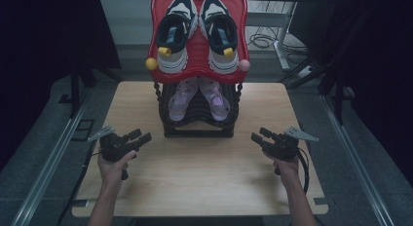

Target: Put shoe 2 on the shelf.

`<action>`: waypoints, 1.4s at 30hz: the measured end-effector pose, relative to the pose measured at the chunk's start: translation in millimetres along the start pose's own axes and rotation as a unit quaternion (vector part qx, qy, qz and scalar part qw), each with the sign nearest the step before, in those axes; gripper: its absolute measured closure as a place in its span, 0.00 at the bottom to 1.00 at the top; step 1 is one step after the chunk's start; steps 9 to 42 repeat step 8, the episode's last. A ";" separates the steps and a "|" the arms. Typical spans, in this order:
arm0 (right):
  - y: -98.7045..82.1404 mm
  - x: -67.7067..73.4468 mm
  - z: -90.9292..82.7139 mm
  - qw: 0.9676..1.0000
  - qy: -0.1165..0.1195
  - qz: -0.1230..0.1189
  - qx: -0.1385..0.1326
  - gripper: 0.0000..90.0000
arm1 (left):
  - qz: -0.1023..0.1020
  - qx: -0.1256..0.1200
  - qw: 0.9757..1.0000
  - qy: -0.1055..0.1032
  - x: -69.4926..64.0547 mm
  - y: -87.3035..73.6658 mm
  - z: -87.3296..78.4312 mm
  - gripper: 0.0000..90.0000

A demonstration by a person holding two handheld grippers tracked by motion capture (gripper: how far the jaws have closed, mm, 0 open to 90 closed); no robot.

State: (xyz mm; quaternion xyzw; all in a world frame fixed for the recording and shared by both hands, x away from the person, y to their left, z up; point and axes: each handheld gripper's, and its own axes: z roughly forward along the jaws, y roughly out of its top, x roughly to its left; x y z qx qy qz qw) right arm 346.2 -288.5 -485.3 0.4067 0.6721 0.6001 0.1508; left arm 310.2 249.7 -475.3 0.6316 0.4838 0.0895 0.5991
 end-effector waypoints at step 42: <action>2.0 4.9 -5.7 1.000 -0.001 0.002 -0.016 0.48 | 0.011 0.011 1.000 0.005 -2.2 -4.6 3.0 0.38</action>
